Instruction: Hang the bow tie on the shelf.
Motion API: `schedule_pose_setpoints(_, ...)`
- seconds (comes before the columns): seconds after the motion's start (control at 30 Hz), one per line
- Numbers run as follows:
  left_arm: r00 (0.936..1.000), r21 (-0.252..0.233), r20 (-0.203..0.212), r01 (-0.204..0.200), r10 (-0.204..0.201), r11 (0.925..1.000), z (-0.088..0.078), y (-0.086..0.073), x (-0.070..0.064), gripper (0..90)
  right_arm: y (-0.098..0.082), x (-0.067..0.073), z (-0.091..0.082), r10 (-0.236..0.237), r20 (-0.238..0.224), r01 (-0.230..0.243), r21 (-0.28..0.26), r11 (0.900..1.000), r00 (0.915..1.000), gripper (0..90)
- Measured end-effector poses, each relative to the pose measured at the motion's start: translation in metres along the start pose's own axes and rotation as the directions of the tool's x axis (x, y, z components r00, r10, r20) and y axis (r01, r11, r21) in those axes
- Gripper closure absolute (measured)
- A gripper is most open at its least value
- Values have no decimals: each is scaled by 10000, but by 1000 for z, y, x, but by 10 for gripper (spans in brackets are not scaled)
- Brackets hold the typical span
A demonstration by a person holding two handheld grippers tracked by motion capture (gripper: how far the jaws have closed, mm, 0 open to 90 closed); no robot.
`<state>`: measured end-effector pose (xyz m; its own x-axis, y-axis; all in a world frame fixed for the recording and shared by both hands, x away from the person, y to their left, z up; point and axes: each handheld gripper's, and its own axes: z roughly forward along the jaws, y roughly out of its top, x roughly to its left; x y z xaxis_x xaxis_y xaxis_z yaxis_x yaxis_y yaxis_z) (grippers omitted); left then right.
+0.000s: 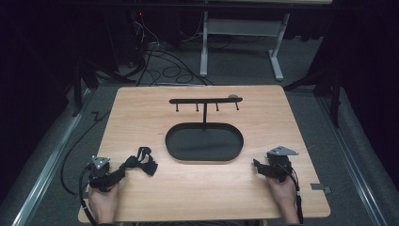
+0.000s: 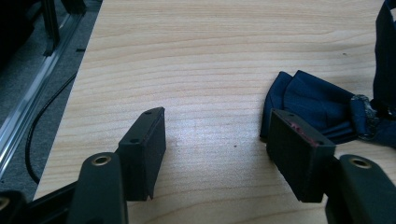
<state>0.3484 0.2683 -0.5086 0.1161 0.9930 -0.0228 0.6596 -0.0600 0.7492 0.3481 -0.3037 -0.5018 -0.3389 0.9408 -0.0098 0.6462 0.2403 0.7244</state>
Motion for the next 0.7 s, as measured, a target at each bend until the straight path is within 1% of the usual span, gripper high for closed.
schedule_pose_setpoints(0.17, 10000, 16, -21, -5, 5, 10000, 0, 0, -1, 372, 0, 0, 0, 4, 8, -4, -13, 10000, 10000, 353)
schedule_pose_setpoints(0.4, 10000, 29, 67, 50, -50, 10000, -1, 0, -1, 372, 0, 0, 0, 12, 15, -12, -15, 10000, 10000, 354)
schedule_pose_setpoints(0.47, 9999, -42, 44, 161, -161, 9999, -1, -1, -1, 378, 0, 0, 0, -10, 12, 10, -19, 10000, 10000, 355)
schedule_pose_setpoints(0.5, 9996, -92, 117, 261, -259, 9996, -2, -1, 0, 406, 0, 0, 0, 17, 22, -17, -15, 10000, 10000, 355)
schedule_pose_setpoints(0.57, 9989, -128, 226, 417, -414, 9990, -2, -1, 2, 409, 0, 0, 0, 0, 21, 0, -20, 10000, 10000, 355)
schedule_pose_setpoints(0.63, 9985, -157, 303, 469, -464, 9988, -2, -1, 2, 408, 0, 0, 0, -1, 21, 1, -18, 10000, 10000, 355)
schedule_pose_setpoints(0.7, 9984, -182, 359, 437, -430, 9989, -3, -2, 2, 407, 0, 0, 0, -2, 25, 2, -19, 10000, 10000, 355)
